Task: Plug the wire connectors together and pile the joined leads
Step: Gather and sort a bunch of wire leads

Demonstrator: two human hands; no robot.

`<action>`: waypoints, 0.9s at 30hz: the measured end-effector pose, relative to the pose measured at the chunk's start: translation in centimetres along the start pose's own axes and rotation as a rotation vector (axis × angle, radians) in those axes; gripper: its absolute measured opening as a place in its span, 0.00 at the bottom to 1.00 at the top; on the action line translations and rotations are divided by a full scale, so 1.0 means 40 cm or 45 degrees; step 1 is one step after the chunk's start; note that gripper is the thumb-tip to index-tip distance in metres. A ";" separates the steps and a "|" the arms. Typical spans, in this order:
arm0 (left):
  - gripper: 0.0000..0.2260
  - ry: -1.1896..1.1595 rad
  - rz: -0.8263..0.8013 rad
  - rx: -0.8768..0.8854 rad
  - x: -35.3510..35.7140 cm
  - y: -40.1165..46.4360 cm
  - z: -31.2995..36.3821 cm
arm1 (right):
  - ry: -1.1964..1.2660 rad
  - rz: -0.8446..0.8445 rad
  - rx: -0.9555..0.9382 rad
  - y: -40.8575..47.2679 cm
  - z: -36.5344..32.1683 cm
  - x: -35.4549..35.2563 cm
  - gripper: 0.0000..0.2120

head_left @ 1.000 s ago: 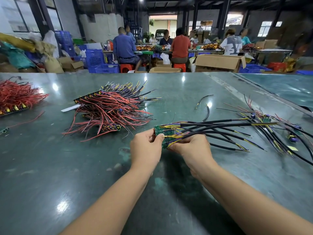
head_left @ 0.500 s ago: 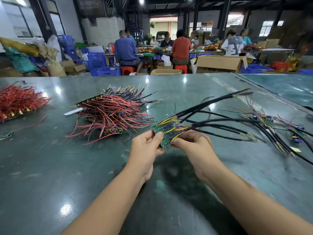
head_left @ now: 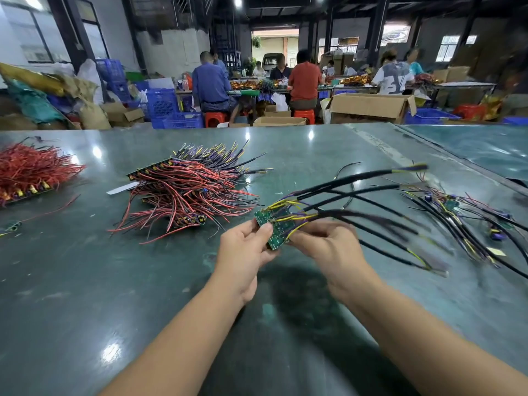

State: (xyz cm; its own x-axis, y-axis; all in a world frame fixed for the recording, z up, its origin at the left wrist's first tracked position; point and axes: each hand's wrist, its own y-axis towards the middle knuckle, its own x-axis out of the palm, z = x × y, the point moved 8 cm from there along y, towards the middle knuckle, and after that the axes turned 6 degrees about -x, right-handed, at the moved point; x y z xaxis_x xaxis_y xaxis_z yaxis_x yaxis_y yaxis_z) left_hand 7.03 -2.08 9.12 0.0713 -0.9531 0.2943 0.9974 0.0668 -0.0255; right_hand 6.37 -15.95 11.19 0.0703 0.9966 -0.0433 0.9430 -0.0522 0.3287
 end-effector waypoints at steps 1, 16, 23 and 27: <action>0.09 -0.022 -0.051 -0.024 0.004 0.002 0.000 | 0.078 0.013 0.040 0.002 0.003 -0.003 0.10; 0.04 0.899 0.395 0.393 -0.020 -0.020 0.062 | 0.101 0.149 0.218 0.001 0.062 -0.020 0.15; 0.08 0.075 -0.078 -0.146 0.011 -0.010 0.009 | 0.516 0.087 0.356 0.005 0.073 -0.015 0.11; 0.07 0.037 -0.086 -0.158 0.010 -0.012 0.014 | 0.577 0.010 0.405 0.006 0.067 -0.016 0.12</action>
State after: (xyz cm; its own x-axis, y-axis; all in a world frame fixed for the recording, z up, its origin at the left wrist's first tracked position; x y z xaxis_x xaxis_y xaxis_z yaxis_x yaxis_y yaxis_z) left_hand 6.57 -2.34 9.78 0.0018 -0.9625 0.2713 0.9916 -0.0335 -0.1251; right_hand 7.42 -16.78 8.75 -0.0030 0.9202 0.3915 0.9997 -0.0066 0.0231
